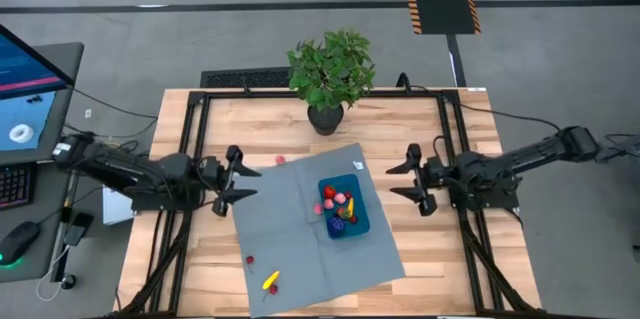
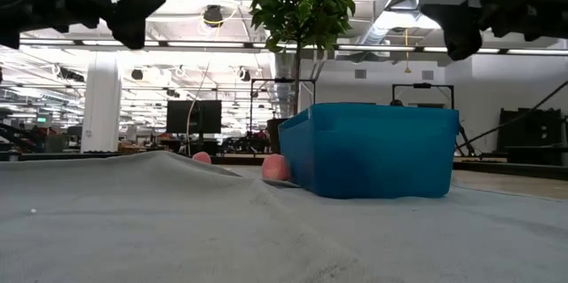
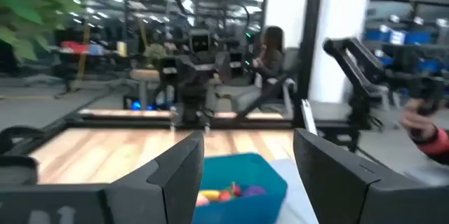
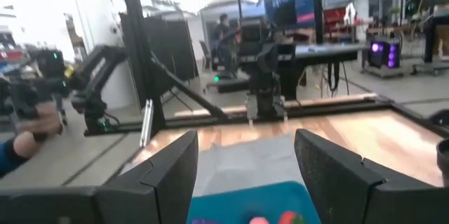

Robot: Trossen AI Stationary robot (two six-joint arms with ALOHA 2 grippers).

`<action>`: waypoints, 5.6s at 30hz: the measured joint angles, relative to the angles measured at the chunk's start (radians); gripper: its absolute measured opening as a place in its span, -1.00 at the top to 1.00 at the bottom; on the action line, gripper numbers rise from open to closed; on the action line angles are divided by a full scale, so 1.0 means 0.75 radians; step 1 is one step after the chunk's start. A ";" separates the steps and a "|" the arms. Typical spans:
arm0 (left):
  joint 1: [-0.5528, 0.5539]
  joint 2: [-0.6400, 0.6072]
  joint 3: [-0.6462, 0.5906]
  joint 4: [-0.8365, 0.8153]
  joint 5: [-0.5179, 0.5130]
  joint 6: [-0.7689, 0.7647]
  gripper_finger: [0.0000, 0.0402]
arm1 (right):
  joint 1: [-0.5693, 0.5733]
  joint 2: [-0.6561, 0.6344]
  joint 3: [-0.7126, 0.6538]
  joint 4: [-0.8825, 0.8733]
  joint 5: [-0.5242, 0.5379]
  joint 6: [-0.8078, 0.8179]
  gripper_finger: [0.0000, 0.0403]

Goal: Pick and placing Produce into tupperware
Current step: Put the peach into the bin

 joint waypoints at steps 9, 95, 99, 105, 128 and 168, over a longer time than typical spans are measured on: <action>0.230 -0.100 -0.001 -0.222 0.083 -0.143 -0.05 | 0.003 0.391 0.244 -0.011 -0.097 -0.047 -0.29; 0.216 -0.612 0.001 -0.707 0.336 0.005 -0.05 | -0.070 2.320 2.807 -2.427 -0.179 -0.395 -0.29; 0.207 -0.612 0.001 -0.707 0.336 0.007 -0.05 | -0.077 2.320 2.805 -2.387 -0.233 -0.376 -0.29; 0.206 -0.612 0.001 -0.707 0.336 0.005 -0.05 | -0.078 2.387 2.804 -2.371 -0.244 -0.397 -0.29; 0.206 -0.611 0.001 -0.707 0.336 -0.003 -0.05 | -0.119 2.404 2.805 -2.534 -0.248 -0.325 -0.29; 0.206 -0.611 0.001 -0.706 0.336 -0.010 -0.05 | -0.125 2.404 2.706 -2.656 -0.244 -0.302 0.56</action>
